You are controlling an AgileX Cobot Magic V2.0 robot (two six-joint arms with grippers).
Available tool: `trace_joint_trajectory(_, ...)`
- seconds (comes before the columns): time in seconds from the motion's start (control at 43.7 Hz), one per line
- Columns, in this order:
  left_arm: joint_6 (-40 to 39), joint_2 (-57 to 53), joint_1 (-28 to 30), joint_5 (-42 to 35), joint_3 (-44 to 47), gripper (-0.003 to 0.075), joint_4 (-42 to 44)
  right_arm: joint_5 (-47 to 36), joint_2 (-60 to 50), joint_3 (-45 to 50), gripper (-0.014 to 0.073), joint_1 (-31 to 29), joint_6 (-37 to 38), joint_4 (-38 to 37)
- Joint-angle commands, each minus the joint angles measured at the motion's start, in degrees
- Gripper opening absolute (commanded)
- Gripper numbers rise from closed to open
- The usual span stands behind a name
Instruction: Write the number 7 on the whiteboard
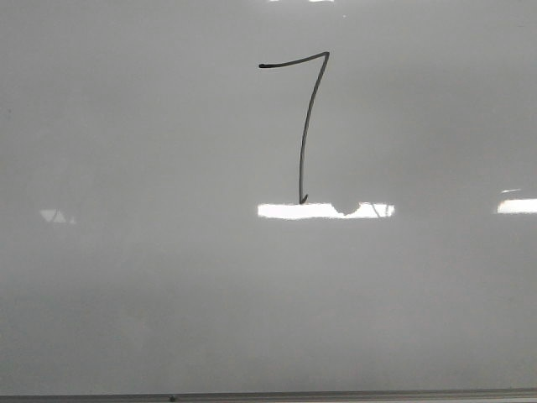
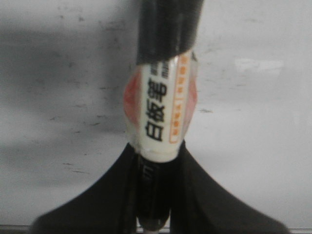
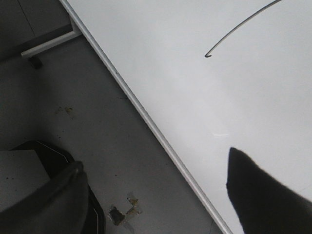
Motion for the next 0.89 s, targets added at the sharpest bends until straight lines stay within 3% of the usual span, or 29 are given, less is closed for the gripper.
trace_joint_trajectory(0.0,-0.56,-0.04,0.16,-3.05,-1.63,0.0002,-0.71,-3.12,-0.25,-1.50,0.0603,-0.49,-0.22,0.96)
trace_joint_trajectory(0.137,-0.56,0.50,0.16,-3.65,-1.76,0.0038,-0.71,-3.06,-0.25,-1.50,0.0603,-0.49,-0.22,0.96)
trace_joint_trajectory(0.481,-0.56,1.21,0.16,-4.29,-1.76,0.0289,-0.71,-2.82,-0.25,-1.50,0.0603,-0.49,-0.14,1.02)
trace_joint_trajectory(0.733,-0.56,1.21,0.16,-4.43,-1.76,0.0330,-0.71,-2.59,-0.25,-1.50,0.0603,-0.49,-0.08,1.02)
trace_joint_trajectory(0.871,-0.19,1.21,0.16,-4.92,-1.76,0.0427,-0.61,-2.54,-0.25,-1.50,0.0603,-0.49,-0.08,1.02)
